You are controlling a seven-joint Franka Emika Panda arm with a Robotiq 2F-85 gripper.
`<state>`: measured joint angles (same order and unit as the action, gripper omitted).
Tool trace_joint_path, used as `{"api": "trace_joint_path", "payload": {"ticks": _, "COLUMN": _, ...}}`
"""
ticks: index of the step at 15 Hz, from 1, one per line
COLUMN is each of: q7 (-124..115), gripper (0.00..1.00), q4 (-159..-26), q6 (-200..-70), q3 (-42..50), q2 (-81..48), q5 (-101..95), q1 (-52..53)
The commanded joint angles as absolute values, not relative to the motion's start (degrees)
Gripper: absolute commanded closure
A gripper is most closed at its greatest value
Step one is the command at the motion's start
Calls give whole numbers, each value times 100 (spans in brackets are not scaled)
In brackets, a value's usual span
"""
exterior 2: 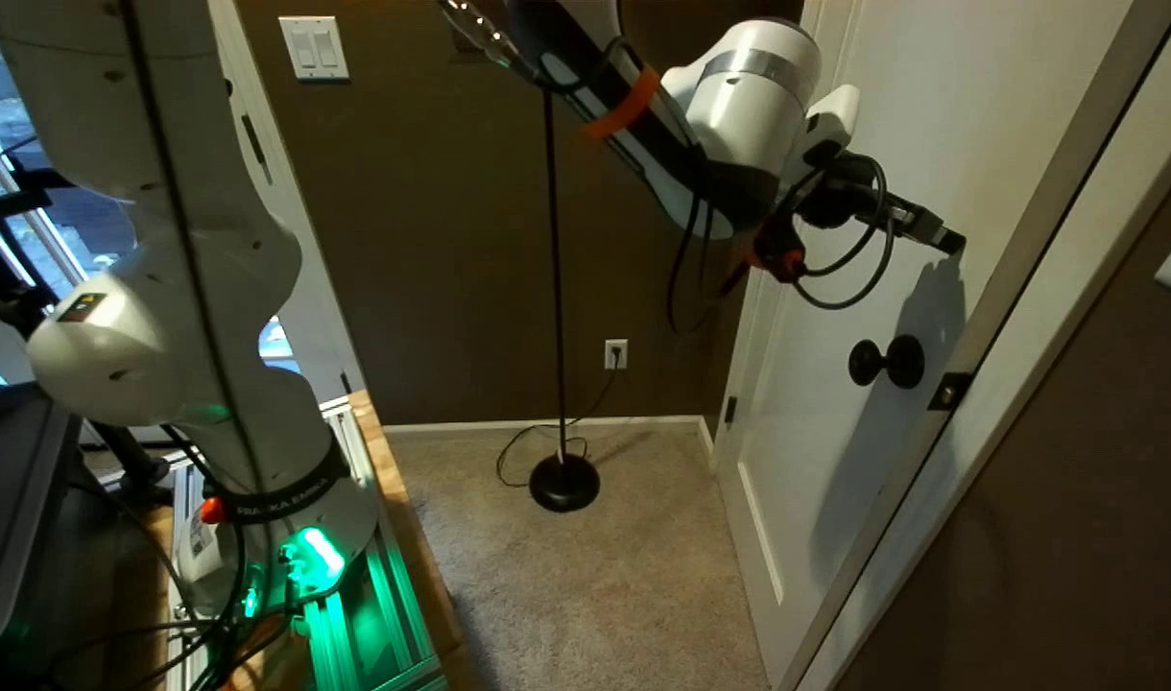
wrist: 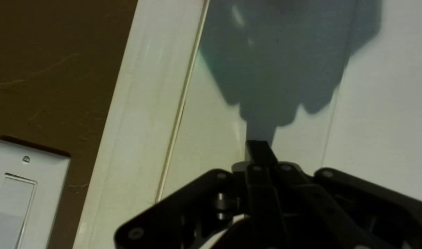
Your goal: Close the door
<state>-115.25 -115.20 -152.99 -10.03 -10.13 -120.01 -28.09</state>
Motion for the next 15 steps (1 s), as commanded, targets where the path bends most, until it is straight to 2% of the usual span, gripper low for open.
{"api": "trace_joint_path", "payload": {"ticks": 1, "q7": -11940, "gripper": 100, "q4": -10880, "q6": -15514, "q3": -970, "q2": -1509, "q5": -12637, "q1": -2920}}
{"api": "trace_joint_path", "payload": {"ticks": 12, "q7": -12493, "gripper": 100, "q4": -10022, "q6": -15683, "q3": -1023, "q2": -2105, "q5": -13317, "q1": -3055}}
{"api": "trace_joint_path", "payload": {"ticks": 15, "q7": -11701, "gripper": 100, "q4": -10427, "q6": -15839, "q3": -909, "q2": -1829, "q5": -12339, "q1": -2995}}
